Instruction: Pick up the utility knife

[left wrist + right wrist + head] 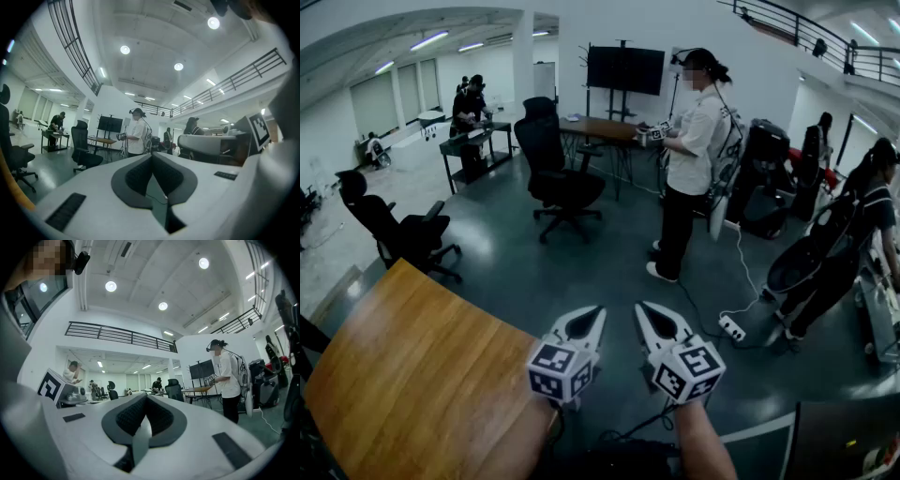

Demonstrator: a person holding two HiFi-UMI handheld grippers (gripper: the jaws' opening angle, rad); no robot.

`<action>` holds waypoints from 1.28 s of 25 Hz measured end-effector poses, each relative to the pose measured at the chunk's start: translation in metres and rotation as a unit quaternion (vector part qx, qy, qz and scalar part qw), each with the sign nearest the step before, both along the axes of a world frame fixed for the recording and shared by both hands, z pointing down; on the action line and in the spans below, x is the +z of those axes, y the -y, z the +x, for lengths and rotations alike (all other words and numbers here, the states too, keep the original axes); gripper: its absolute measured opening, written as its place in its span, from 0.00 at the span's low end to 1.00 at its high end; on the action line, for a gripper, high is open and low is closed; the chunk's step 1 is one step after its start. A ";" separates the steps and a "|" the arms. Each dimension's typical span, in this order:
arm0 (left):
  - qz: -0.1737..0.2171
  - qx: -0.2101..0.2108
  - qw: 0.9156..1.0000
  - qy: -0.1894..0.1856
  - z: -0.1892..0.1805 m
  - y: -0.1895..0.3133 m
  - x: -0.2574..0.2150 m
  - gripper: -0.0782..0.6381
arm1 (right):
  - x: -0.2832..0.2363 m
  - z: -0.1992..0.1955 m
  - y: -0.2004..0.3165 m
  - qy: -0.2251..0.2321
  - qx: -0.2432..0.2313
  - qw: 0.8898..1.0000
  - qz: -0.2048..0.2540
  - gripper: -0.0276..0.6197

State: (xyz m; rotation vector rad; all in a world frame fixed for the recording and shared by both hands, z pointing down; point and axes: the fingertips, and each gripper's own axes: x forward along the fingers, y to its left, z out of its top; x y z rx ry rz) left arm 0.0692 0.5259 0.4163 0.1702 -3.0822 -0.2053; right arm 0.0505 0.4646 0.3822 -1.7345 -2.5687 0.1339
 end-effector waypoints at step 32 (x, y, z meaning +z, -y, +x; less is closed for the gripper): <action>-0.008 0.185 0.982 -0.032 -0.135 0.158 0.011 0.12 | 0.017 -0.110 0.171 -0.034 0.192 0.981 -0.004 0.06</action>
